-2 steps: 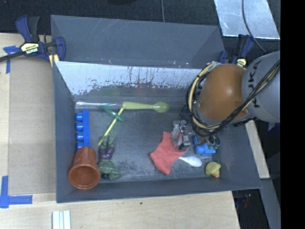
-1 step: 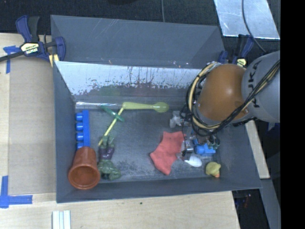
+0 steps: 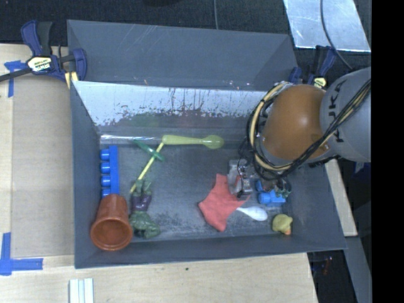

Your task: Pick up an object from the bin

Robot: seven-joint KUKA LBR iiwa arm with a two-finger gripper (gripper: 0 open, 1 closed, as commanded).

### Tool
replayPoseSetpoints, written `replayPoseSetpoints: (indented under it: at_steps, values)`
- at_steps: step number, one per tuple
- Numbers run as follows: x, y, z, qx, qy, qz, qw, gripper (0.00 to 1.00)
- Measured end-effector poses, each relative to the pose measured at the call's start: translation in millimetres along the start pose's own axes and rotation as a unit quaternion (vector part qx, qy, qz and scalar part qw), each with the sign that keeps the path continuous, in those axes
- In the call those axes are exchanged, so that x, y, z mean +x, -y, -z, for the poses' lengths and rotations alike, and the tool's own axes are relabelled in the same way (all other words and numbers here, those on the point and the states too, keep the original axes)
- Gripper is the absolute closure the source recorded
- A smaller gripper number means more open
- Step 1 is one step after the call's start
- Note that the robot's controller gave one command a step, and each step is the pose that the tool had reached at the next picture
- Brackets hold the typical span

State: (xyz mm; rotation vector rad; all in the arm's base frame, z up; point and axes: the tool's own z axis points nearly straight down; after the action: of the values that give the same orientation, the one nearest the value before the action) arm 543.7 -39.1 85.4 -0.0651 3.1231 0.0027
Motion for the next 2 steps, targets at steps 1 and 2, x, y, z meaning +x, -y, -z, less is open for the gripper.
replayPoseSetpoints:
  at_steps: [1, 2]
  values:
    - [0.0, 0.0, 0.0, 0.000, 0.0000, 0.000, 1.0000, 0.00]
    - [0.0, 0.0, 0.0, 0.000, 0.0000, 0.000, 1.0000, 1.00]
